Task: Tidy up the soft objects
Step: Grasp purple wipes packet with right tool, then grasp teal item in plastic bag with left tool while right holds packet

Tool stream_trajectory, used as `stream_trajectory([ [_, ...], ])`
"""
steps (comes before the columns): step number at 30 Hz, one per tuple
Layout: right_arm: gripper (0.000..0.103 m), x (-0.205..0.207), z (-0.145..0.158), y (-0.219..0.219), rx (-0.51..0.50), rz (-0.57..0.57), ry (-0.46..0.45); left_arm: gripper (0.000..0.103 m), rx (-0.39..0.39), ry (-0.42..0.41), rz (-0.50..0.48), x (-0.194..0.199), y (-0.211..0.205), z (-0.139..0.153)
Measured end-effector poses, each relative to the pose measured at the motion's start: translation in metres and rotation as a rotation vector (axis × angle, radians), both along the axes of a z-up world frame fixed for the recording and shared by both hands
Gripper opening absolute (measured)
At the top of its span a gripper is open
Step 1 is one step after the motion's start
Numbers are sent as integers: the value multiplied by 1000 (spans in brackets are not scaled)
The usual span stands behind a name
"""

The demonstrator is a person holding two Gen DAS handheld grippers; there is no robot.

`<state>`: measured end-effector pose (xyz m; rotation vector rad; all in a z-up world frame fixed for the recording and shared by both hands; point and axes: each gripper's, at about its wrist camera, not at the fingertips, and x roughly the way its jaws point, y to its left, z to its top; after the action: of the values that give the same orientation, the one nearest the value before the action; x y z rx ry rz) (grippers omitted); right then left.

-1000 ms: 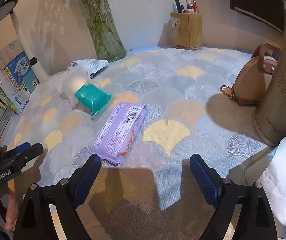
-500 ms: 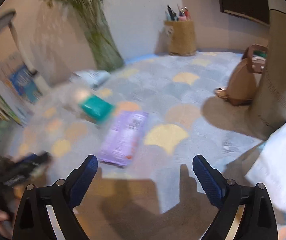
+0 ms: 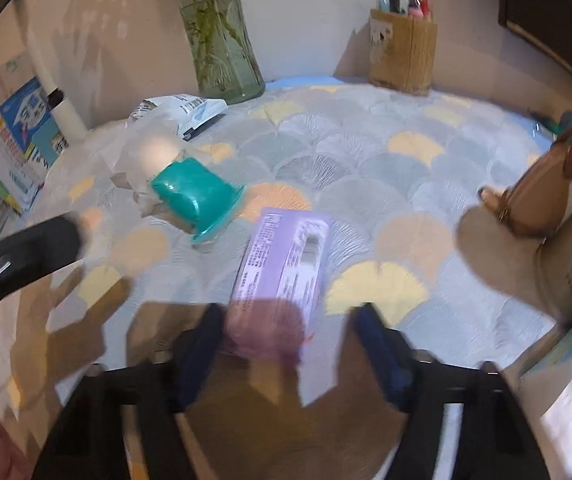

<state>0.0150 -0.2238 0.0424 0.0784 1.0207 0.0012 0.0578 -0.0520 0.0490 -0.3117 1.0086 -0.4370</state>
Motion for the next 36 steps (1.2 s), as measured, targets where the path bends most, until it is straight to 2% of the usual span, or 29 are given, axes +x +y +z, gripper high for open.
stream_trajectory([
  [1, 51, -1, 0, -10, -21, 7, -3, 82, -8, 8, 8, 4, -3, -3],
  [3, 51, -2, -1, -24, -33, 4, -10, 82, -18, 25, 40, 16, -10, -11],
  [6, 51, -6, 0, -46, 80, -1, -39, 82, -19, 44, 76, 28, -23, -23],
  [7, 51, -6, 0, -46, 83, -2, -40, 82, -4, 41, 95, 31, -27, -25],
  [9, 57, -5, 0, -40, 61, 12, -42, 82, 23, 8, 118, 35, -32, -23],
  [11, 74, -2, 0, -28, 27, 55, -27, 80, 38, 1, 125, 39, -35, -23],
  [13, 82, 0, 1, -22, 0, 64, -28, 79, 44, -12, 133, 39, -34, -24],
  [15, 89, 6, 4, -18, -28, 69, -50, 63, 75, -36, 135, 40, -35, -25],
  [16, 93, 12, 5, -15, -49, 73, -57, 60, 90, -44, 133, 41, -35, -26],
  [17, 93, 17, 4, -12, -63, 76, -54, 52, 100, -55, 136, 40, -34, -26],
  [19, 93, 26, -1, -9, -73, 78, -38, 43, 77, -49, 133, 43, -30, -27],
  [20, 93, 28, -2, -7, -73, 80, -31, 33, 63, -45, 130, 45, -30, -28],
  [21, 91, 28, -4, -5, -80, 83, -24, 31, 41, -35, 116, 45, -29, -29],
  [22, 82, 27, -4, -3, -87, 92, -28, 31, 36, -32, 111, 43, -29, -29],
  [23, 67, 27, -4, -2, -79, 104, -33, 30, 38, -32, 100, 40, -29, -28],
  [24, 64, 26, -4, -2, -70, 113, -41, 30, 39, -34, 91, 36, -30, -27],
  [26, 51, 23, -3, -4, -65, 108, -53, 29, 36, -40, 60, 25, -29, -24],
  [29, 45, 16, 0, -4, -50, 114, -65, 29, 55, -64, -20, 2, -29, -14],
  [31, 45, 12, 1, -6, -54, 87, -59, 29, 100, -66, -73, -11, -28, -10],
  [34, 45, 3, 1, -12, -8, 43, -32, 29, 121, -71, -168, -30, -17, -3],
  [36, 45, -3, 3, -13, -3, 40, -41, 30, 185, -98, -239, -43, -13, 1],
])
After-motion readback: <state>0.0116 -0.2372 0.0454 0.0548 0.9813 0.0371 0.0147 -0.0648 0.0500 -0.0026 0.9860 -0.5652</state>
